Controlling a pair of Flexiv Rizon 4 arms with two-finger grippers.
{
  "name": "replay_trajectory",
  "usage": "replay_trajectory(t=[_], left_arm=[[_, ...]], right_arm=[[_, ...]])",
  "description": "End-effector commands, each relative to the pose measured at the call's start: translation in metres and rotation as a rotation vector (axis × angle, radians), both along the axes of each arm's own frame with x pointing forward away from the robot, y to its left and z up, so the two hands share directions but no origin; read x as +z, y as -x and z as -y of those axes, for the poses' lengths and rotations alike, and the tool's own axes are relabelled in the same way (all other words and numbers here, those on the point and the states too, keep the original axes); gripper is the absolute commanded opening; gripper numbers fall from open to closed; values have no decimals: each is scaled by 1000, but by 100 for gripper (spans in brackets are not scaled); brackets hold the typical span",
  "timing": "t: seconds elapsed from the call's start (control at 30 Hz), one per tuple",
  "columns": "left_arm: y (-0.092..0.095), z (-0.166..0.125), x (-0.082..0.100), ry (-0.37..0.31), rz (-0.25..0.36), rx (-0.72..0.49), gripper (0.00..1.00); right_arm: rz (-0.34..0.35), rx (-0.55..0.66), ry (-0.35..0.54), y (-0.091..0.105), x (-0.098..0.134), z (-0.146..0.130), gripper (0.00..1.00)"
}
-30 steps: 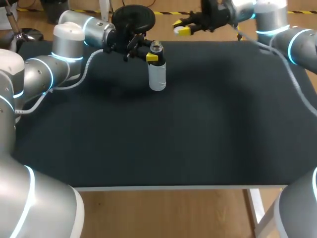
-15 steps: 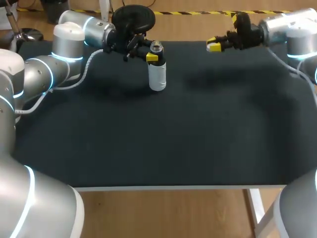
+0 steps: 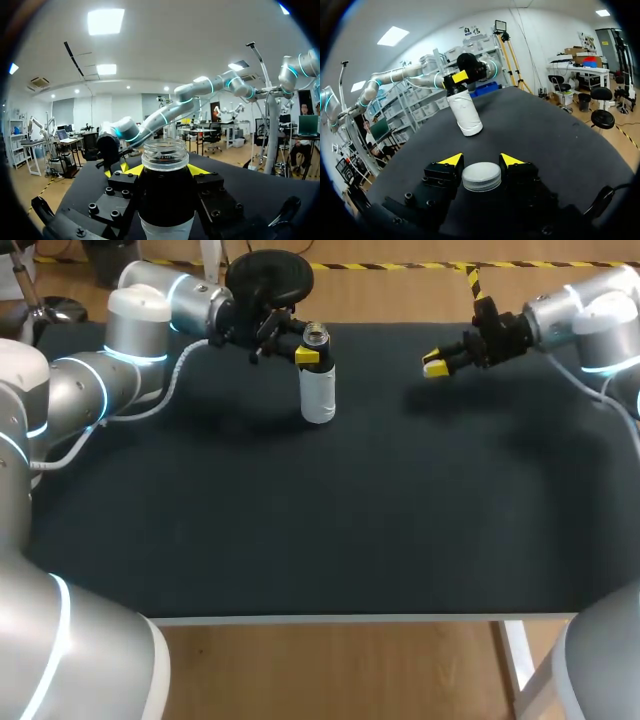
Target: Unscrew the bottle cap
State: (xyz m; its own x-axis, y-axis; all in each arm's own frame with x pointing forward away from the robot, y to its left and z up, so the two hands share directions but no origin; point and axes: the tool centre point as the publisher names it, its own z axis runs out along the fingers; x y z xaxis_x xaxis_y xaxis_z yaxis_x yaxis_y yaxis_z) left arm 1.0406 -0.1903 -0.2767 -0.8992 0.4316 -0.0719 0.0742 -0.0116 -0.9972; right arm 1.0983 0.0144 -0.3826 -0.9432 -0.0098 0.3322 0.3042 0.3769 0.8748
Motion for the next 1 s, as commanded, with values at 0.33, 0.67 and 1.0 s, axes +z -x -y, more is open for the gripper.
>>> replay_trajectory(t=[0.33, 0.67, 1.0], left_arm=[[-8, 0, -3, -2, -1, -117, 0], [-8, 0, -3, -2, -1, -117, 32], [-8, 0, -3, -2, -1, -117, 100]], right_arm=[[-69, 43, 23, -10, -15, 8, 100], [-101, -36, -34, -18, -4, 15, 100], [-124, -99, -38, -23, 2, 16, 100]])
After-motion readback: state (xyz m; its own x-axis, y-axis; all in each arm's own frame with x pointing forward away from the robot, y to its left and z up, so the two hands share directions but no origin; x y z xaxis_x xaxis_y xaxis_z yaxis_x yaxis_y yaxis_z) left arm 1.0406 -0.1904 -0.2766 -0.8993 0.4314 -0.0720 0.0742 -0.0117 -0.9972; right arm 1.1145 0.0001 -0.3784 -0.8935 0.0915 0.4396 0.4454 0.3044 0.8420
